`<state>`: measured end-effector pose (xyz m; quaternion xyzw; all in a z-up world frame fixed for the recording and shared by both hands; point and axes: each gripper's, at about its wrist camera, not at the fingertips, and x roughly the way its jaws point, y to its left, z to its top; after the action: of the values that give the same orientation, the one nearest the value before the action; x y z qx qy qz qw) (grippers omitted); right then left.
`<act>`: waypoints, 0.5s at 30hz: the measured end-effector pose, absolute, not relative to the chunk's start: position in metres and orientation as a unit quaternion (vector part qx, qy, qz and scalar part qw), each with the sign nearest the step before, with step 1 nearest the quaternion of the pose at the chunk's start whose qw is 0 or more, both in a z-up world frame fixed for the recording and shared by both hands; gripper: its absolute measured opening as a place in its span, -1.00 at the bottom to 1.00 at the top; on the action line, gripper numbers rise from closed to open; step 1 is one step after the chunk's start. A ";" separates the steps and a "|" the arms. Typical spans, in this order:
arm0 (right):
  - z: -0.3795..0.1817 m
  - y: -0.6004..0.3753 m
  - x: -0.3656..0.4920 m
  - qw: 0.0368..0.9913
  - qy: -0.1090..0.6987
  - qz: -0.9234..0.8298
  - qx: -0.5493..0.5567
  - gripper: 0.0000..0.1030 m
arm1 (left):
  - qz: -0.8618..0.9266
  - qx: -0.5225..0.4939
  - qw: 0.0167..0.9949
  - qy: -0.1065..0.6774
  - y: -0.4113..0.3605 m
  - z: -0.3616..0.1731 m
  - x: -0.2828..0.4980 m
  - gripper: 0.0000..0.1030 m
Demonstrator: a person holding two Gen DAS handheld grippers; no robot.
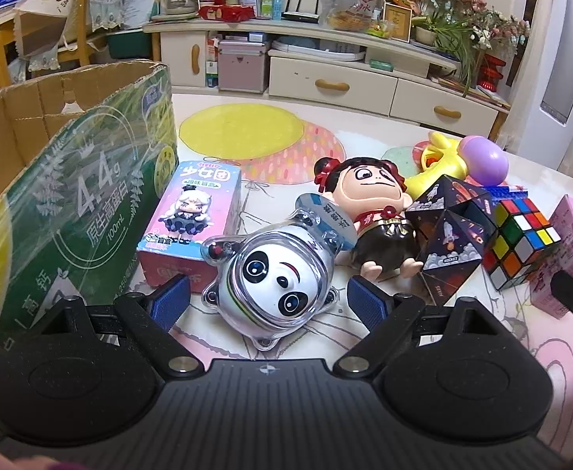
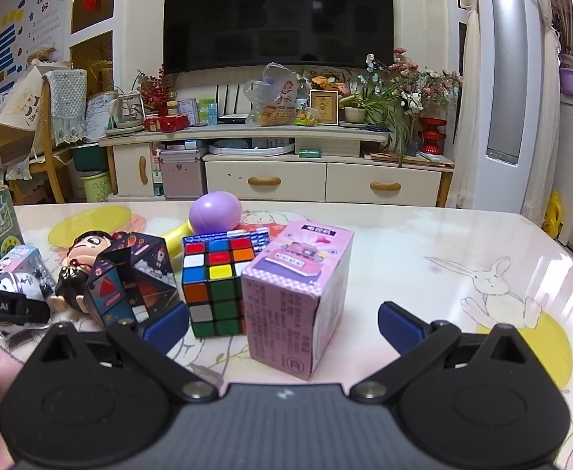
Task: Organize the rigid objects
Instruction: 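Move left tool toward silver panda toy while right tool approaches pink box, then close left tool on silver panda toy while right tool grasps pink box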
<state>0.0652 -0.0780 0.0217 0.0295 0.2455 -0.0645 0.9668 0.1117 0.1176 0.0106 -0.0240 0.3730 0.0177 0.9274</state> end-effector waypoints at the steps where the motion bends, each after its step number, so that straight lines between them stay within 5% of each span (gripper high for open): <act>1: 0.022 -0.078 0.066 0.967 0.245 -0.066 0.028 0.98 | 0.019 -0.023 0.927 0.373 0.117 0.010 0.112 1.00; 15: 0.020 -0.090 0.082 0.969 0.224 -0.093 0.041 0.86 | 0.015 -0.019 0.924 0.382 0.109 0.009 0.118 0.83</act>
<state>0.0824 -0.0903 0.0198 0.0410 0.2242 -0.0926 0.9693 0.1177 0.1088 0.0085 -0.0191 0.3824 0.0148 0.9237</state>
